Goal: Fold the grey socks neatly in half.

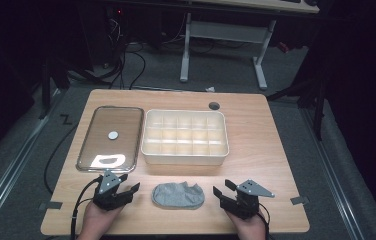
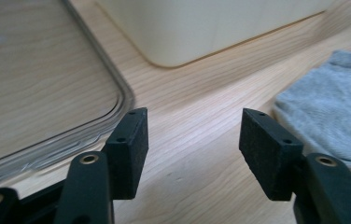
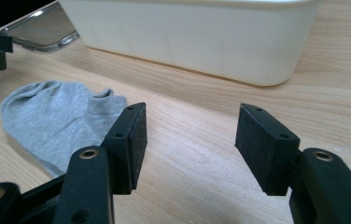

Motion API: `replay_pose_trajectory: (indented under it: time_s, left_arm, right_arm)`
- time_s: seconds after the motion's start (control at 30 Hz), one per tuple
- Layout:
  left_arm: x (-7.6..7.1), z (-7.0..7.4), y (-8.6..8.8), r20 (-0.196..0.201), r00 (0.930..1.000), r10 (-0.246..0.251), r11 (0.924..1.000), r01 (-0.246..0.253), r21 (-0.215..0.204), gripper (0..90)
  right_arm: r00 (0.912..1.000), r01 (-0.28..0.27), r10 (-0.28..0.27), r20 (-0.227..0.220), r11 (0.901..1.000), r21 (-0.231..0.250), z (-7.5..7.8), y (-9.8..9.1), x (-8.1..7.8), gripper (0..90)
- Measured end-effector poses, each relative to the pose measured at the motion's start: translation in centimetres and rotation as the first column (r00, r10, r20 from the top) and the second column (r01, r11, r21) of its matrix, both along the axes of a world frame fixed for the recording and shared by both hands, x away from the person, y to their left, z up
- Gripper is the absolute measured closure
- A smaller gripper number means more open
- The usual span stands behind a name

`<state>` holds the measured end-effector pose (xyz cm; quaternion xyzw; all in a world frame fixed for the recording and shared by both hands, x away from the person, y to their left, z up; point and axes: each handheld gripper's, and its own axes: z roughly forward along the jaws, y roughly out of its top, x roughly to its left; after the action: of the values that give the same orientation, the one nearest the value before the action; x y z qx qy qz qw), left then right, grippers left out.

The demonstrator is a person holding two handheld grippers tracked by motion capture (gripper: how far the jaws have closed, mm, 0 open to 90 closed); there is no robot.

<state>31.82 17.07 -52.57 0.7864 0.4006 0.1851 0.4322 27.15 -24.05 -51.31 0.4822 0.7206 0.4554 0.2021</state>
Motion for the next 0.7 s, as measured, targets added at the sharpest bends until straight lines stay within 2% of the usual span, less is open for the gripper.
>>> replay_pose_trajectory:
  time_s: [0.1, 0.13, 0.27, 0.3, 0.47, 0.67, 0.7]
  left_arm:
    - [0.0, 0.0, 0.0, -0.002, 1.0000, -0.004, 0.9999, 0.004, 0.011, 41.6]
    - [0.0, 0.0, 0.0, -0.002, 1.0000, -0.007, 0.9999, 0.007, 0.013, 41.4]
    - [0.0, -0.1, -0.3, -0.008, 0.9999, -0.015, 0.9997, 0.015, 0.019, 41.0]
    - [0.0, -0.1, -0.3, -0.010, 0.9998, -0.016, 0.9998, 0.016, 0.016, 41.0]
    - [-0.1, 0.0, -0.6, -0.015, 0.9996, -0.025, 0.9997, 0.025, 0.007, 41.0]
    - [-0.4, 0.2, -1.3, -0.017, 0.9979, -0.063, 0.9980, 0.063, -0.012, 43.9]
    - [-0.6, 0.2, -1.7, -0.017, 0.9958, -0.090, 0.9957, 0.090, -0.021, 46.8]
  right_arm:
    - [1.0000, -0.002, 0.002, -0.004, 0.9999, -0.016, 0.0, 0.1, 0.2, 42.5]
    - [1.0000, -0.002, 0.002, 0.000, 0.9993, -0.038, -0.1, 0.3, 0.3, 42.1]
    - [0.9999, -0.003, 0.003, -0.010, 1.0000, -0.009, -0.3, 0.6, 0.2, 41.8]
    - [0.9999, -0.011, 0.011, -0.003, 0.9996, -0.024, -0.3, 0.9, 0.1, 41.7]
    - [0.9999, -0.015, 0.015, -0.003, 0.9994, -0.031, -0.4, 1.0, 0.1, 41.5]
    - [0.9999, -0.016, 0.016, -0.007, 0.9993, -0.034, -0.3, 1.0, -0.1, 41.0]
    - [0.9999, -0.015, 0.015, -0.003, 0.9992, -0.037, -0.3, 1.0, -0.2, 41.1]
